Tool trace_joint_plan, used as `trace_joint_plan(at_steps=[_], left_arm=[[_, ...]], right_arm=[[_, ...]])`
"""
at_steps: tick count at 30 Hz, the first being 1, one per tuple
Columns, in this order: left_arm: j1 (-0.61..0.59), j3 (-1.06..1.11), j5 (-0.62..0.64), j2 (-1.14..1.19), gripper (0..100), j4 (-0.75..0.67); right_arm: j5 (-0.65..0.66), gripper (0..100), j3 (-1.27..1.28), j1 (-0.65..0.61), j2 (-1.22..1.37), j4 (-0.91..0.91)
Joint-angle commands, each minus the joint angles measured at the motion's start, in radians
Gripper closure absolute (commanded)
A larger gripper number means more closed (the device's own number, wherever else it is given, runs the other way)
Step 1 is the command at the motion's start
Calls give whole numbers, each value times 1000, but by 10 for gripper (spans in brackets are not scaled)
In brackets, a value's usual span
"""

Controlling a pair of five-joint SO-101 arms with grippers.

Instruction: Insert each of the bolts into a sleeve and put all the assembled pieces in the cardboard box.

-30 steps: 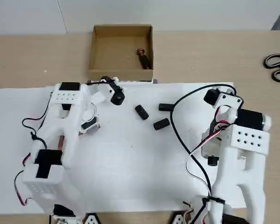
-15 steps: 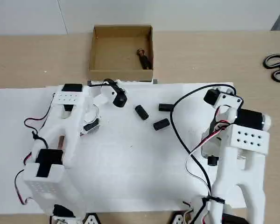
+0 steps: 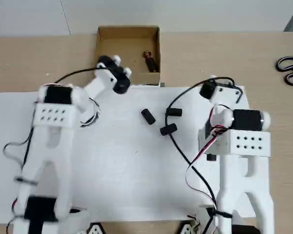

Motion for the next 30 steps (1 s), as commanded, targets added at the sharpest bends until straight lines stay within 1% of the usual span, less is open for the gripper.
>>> trace_joint_plan(at_steps=[1,3,6,9,11,15,16,19,21,25,27,30], left_arm=[[5,-35,66,-167,995,11],[8,-33,141,-229,995,14],[11,-35,227,-313,995,57],[11,-30,244,-387,995,123],[3,-10,249,-440,995,124],[-9,73,354,-603,995,120],[-6,111,384,-654,995,100],[5,277,476,-839,995,-25],[2,423,572,-987,995,-112],[6,697,804,-1293,995,-272],[8,792,872,-1432,995,-311],[9,915,968,-1599,995,-328]], right_arm=[[-68,995,-60,-68,-70,15],[-92,995,-57,-113,-131,15],[-89,995,-55,-176,-269,15],[-95,995,-28,-237,-412,10],[-95,995,23,-269,-495,8],[-95,995,101,-277,-638,-7],[-95,995,126,-277,-674,-27],[-95,995,226,-277,-776,-124],[-95,995,307,-277,-846,-202],[-97,995,485,-283,-987,-384],[-97,995,571,-285,-1047,-460],[-92,995,689,-289,-1118,-536]])
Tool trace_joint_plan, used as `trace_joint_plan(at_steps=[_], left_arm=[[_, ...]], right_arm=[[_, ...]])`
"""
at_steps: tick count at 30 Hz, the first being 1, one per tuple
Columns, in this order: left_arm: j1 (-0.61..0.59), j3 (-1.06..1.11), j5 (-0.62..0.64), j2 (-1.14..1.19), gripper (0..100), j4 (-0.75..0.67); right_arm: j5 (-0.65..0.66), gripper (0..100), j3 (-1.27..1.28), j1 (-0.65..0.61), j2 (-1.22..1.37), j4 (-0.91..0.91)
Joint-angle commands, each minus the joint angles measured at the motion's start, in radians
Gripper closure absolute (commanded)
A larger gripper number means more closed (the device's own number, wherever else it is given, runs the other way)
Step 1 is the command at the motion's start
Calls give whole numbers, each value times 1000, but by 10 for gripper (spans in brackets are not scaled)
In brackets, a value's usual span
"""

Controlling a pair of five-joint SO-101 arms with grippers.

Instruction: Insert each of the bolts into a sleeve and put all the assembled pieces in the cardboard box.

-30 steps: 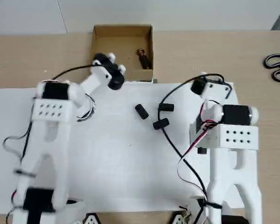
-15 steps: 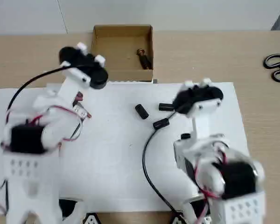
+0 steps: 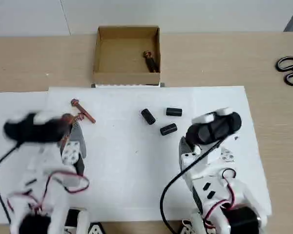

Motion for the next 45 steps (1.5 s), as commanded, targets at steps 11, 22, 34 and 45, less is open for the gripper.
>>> trace_joint_plan(at_steps=[11,22,34,45], left_arm=[[166,113,422,-150,995,-219],[301,180,548,-150,995,-284],[414,183,548,-150,995,-281],[465,263,520,-150,995,-285]], right_arm=[[-3,995,397,-260,-214,-317],[-3,995,460,-407,-229,-397],[-3,995,459,-490,-223,-398],[-3,995,454,-507,-229,-398]])
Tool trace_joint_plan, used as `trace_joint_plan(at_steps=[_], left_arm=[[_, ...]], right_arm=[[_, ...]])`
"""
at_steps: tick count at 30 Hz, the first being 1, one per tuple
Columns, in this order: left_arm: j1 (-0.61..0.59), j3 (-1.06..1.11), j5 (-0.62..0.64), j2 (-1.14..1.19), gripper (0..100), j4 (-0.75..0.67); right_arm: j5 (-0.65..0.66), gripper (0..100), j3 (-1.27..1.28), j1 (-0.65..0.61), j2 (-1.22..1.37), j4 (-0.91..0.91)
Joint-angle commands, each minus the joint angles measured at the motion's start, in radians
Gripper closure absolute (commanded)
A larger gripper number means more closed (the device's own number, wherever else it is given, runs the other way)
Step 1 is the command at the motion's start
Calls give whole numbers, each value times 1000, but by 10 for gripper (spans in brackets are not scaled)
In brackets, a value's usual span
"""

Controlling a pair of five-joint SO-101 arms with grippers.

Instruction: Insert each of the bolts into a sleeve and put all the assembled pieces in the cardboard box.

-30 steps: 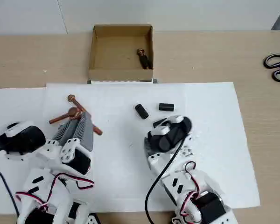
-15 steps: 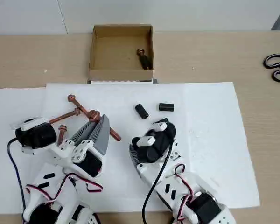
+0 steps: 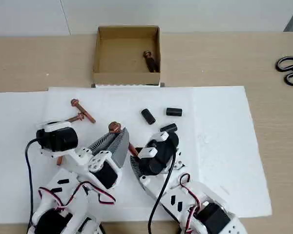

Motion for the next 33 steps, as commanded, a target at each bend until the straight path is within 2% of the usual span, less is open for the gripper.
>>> trace_joint_plan(at_steps=[1,7,14,28,33], left_arm=[[5,10,-31,-6,995,-35],[5,25,-32,-6,995,-38],[-2,27,-32,-3,995,-127],[3,99,-63,-3,995,-118],[40,97,-112,-6,995,-44]], right_arm=[[-3,995,-11,-7,-15,-27],[-3,995,-11,-7,-15,-27],[-3,995,-11,-24,-15,-25],[-2,995,-37,-18,-15,-25],[-2,995,-35,-16,-13,-18]])
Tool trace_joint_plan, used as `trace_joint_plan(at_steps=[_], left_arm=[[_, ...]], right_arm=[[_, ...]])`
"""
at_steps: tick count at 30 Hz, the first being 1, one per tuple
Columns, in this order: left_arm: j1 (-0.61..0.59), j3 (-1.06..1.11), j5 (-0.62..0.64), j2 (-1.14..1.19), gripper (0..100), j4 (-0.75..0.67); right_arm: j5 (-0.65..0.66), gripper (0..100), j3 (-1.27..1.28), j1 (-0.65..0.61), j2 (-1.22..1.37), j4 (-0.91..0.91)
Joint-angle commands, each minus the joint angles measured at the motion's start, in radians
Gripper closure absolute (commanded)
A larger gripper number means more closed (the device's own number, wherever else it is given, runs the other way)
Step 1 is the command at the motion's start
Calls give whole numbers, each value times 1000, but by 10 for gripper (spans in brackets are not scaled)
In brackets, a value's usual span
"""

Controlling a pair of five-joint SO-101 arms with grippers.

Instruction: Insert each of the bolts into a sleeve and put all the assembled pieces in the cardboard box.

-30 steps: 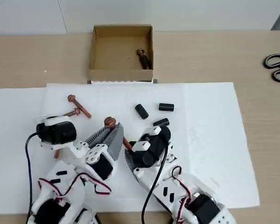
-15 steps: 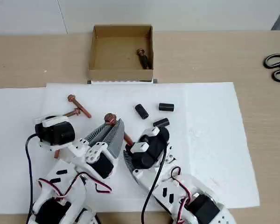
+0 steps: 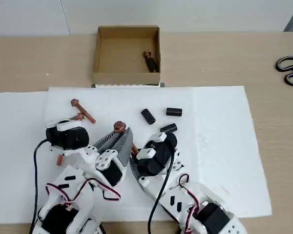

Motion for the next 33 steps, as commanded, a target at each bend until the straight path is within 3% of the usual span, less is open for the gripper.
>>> trace_joint_plan(at_steps=[1,18,23,30,33], left_arm=[[40,-7,-21,-6,995,51],[204,-10,-98,-6,995,285],[210,10,-212,-5,995,322],[212,10,-227,-6,994,338],[209,7,-227,-6,948,319]], right_arm=[[-2,995,-34,-1,-13,-18],[-2,995,-32,-1,-10,-25],[-2,995,-32,-1,-10,-25],[-2,995,-32,-1,-8,-25],[-2,995,-32,-1,-8,-25]])
